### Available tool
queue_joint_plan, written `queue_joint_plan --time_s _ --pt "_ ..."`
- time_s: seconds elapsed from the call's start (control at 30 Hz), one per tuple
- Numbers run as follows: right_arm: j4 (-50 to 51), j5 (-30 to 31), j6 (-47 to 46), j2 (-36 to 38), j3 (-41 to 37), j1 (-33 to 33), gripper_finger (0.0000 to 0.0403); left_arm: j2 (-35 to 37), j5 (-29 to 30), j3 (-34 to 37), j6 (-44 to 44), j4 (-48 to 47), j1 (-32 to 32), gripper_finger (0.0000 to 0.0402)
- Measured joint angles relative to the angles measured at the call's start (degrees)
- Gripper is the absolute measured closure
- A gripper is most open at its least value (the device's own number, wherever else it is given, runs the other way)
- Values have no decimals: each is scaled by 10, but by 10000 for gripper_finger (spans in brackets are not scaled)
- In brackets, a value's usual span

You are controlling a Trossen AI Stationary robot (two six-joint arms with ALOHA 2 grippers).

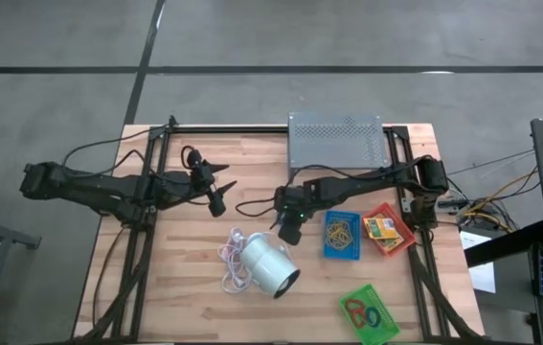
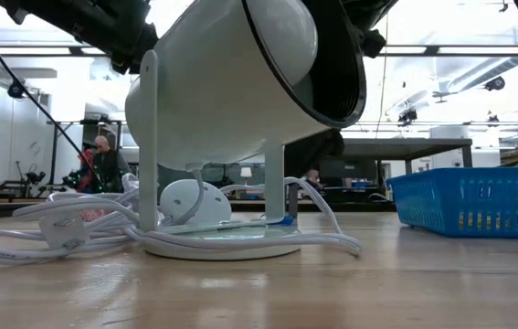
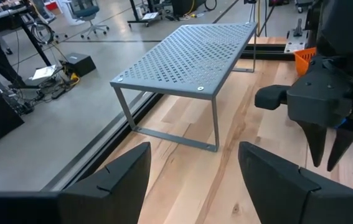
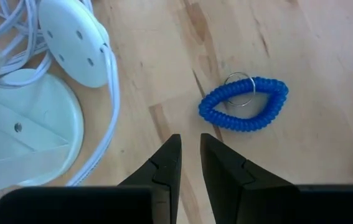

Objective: Pick & Place Office Desk Supplies
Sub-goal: Put the blue spring keychain into the green bin

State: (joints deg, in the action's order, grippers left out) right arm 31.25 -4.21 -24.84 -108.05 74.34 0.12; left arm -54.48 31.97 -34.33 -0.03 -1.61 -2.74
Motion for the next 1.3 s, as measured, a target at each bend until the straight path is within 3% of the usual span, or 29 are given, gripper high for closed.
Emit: queue_joint_plan --time_s 0.13,0.3,0.5,0.83,1.0,1.3 --pt "-2 4 0 0 -7 0 344 0 0 0 0 0 0 157" --pt "-1 57 3 0 -28 0 344 0 0 0 0 0 0 156" --pt "-4 55 20 0 -39 -1 332 0 0 0 0 0 4 157" --pt "-36 57 78 0 -39 0 277 0 0 0 0 0 11 157" --pt "-48 56 39 0 -35 0 255 0 0 0 0 0 11 156" --pt "-50 43 35 0 -44 1 257 0 0 0 0 0 11 156"
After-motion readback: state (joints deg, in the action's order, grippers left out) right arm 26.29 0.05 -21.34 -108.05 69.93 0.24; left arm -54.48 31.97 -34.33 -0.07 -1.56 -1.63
